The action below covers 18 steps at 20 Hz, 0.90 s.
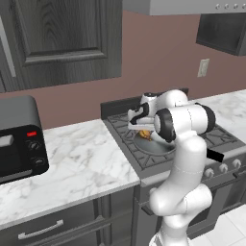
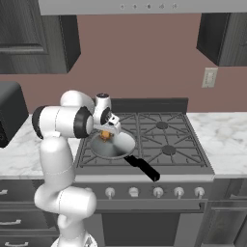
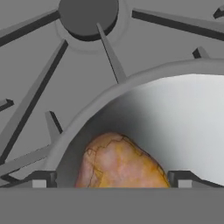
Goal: Take the chicken drumsticks from the pan and place one on each plate on the dining counter.
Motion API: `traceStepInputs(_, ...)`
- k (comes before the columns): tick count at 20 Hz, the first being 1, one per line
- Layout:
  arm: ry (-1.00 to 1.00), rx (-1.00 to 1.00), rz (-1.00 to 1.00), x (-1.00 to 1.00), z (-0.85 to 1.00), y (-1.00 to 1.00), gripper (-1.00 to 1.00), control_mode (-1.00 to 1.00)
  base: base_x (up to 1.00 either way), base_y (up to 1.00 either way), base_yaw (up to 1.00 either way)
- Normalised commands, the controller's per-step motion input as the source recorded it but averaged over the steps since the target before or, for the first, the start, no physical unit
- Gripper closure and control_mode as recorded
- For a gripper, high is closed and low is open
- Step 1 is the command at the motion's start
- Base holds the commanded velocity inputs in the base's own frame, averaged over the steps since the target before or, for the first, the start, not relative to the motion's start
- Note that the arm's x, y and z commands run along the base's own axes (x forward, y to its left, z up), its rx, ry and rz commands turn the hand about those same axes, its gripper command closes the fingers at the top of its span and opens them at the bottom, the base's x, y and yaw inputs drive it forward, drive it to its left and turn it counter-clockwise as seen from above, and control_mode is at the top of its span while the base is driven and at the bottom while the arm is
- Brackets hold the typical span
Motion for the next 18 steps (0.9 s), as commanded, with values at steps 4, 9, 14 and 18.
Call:
traceStepInputs(4,0.01,0.0,0.0,-0.18,-0.18,0.08,-1.0,-1.0,0.0,0.0,0.0)
traceStepInputs(9,0.0,0.0,0.0,-0.31,-0.09,0.01,-1.0,-1.0,0.0,0.0,0.0)
traceStepInputs(14,0.0,0.0,0.0,-0.52,-0.13,0.0,-1.0,-1.0,0.0,0.0,0.0)
traceStepInputs(18,0.0,0.0,0.0,-0.28,-0.15,0.0,-1.0,-1.0,0.0,0.0,0.0)
